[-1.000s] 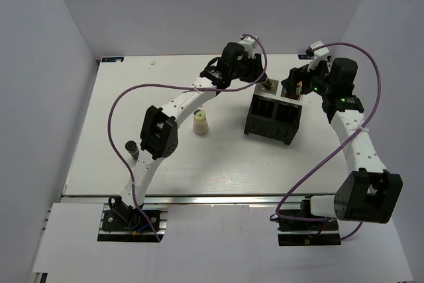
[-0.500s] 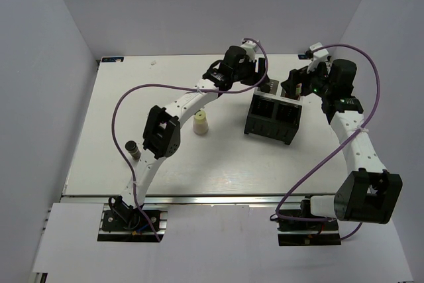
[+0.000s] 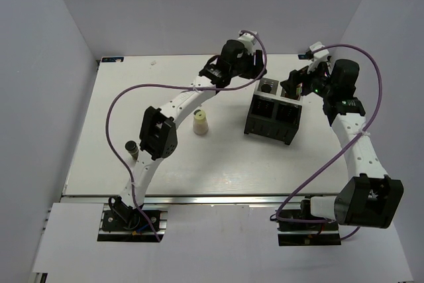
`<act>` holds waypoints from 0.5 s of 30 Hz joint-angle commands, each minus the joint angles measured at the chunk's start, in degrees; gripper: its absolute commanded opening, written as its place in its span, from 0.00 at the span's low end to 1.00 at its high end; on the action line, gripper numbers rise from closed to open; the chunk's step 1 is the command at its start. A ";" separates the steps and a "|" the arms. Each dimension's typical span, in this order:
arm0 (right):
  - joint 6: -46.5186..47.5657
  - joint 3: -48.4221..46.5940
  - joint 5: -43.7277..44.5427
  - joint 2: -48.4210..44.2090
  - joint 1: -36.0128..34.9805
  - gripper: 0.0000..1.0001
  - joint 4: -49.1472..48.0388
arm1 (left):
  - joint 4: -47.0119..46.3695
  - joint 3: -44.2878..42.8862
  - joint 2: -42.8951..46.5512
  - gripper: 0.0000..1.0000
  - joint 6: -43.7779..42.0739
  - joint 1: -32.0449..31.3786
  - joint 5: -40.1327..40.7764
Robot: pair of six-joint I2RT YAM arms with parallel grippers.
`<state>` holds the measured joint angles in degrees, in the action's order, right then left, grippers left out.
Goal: Organize the condiment bottles
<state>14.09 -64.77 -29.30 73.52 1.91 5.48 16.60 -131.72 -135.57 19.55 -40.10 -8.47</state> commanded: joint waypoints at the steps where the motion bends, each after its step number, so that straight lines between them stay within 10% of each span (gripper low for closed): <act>1: 2.78 -0.26 -6.10 -2.50 0.20 0.89 -4.33 | 1.67 0.14 11.54 0.66 -1.71 1.42 4.07; 5: 5.77 -1.67 -13.31 -2.68 -0.15 0.89 -4.16 | 3.52 7.16 22.32 0.36 -2.32 5.80 4.16; 9: 11.56 -4.30 -21.66 -1.45 -3.30 0.89 1.01 | 6.68 16.04 32.63 0.30 -2.68 10.20 5.04; 15: 29.04 -9.14 -30.11 2.94 -16.57 0.86 14.20 | 13.62 27.38 45.64 0.77 -5.83 14.17 12.15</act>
<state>32.10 -70.85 -51.33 74.89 -9.76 12.53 24.10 -107.96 -94.06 15.99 -24.97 -0.78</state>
